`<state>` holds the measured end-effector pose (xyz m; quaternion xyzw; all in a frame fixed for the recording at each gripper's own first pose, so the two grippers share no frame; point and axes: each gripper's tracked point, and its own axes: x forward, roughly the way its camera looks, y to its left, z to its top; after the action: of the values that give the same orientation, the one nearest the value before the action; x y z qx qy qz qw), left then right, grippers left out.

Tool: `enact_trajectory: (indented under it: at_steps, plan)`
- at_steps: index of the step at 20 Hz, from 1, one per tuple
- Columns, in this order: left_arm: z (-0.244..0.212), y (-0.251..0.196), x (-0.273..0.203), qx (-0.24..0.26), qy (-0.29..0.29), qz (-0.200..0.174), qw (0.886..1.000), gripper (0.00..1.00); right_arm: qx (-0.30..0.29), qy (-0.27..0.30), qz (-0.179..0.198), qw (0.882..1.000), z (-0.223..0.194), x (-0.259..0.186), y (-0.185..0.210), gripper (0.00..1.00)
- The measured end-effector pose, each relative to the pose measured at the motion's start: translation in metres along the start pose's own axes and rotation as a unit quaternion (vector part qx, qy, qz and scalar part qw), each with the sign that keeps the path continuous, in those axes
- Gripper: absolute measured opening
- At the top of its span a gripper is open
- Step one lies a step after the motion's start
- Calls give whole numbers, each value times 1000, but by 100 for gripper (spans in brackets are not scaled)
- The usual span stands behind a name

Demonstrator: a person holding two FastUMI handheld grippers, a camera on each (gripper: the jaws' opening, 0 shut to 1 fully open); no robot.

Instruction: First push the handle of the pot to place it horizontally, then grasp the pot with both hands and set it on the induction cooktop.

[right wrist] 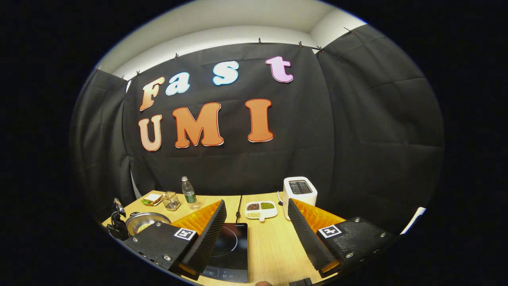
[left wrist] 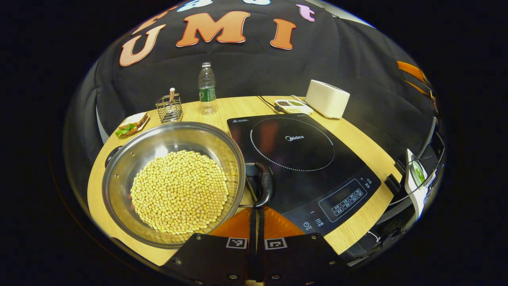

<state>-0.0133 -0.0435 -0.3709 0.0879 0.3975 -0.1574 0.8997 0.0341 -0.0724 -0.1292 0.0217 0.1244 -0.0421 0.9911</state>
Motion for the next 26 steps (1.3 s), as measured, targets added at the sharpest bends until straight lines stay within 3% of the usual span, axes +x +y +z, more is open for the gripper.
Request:
enact_trajectory:
  at_steps: [3, 4, 26]
  plan:
    - [3, 1, 4, 5, 1, 0, 1000, 1, 3, 7, 0, 1000, -6, 6, 1, 100]
    - [4, 2, 4, 6, 1, -1, 1000, 1, 3, 8, -1, 1000, -7, 9, 1, 96]
    - [36, 11, 32, 5, -12, -13, 1000, 2, -10, 18, -21, 1000, -26, 38, -7, 96]
